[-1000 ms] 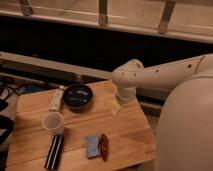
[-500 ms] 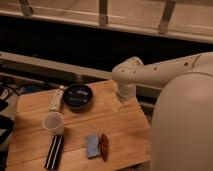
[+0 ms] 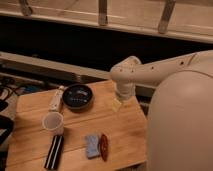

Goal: Move the arm in a circular motion

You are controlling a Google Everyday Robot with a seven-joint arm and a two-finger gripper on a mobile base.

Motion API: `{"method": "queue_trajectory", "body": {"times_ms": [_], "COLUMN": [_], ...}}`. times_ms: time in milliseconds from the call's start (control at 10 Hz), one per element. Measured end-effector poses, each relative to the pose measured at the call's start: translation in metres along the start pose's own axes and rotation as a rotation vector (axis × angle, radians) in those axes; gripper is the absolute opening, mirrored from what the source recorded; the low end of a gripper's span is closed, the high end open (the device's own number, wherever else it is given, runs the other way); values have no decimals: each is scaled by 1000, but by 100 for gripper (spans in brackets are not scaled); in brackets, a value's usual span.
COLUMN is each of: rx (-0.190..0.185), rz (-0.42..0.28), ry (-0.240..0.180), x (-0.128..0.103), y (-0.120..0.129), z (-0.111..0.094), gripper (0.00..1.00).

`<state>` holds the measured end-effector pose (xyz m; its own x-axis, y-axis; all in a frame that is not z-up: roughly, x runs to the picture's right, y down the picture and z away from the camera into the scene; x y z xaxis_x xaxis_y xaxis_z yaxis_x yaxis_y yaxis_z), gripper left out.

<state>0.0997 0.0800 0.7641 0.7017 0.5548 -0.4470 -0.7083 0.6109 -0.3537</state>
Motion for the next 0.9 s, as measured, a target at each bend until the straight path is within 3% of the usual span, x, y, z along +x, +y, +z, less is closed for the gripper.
{"method": "queue_trajectory", "body": {"times_ms": [500, 900], "rx": [3, 11], "rz": [-18, -36], "ry": [31, 37], "x": [14, 7], "y": [21, -5], "z": [-2, 2], "gripper": [83, 83]}}
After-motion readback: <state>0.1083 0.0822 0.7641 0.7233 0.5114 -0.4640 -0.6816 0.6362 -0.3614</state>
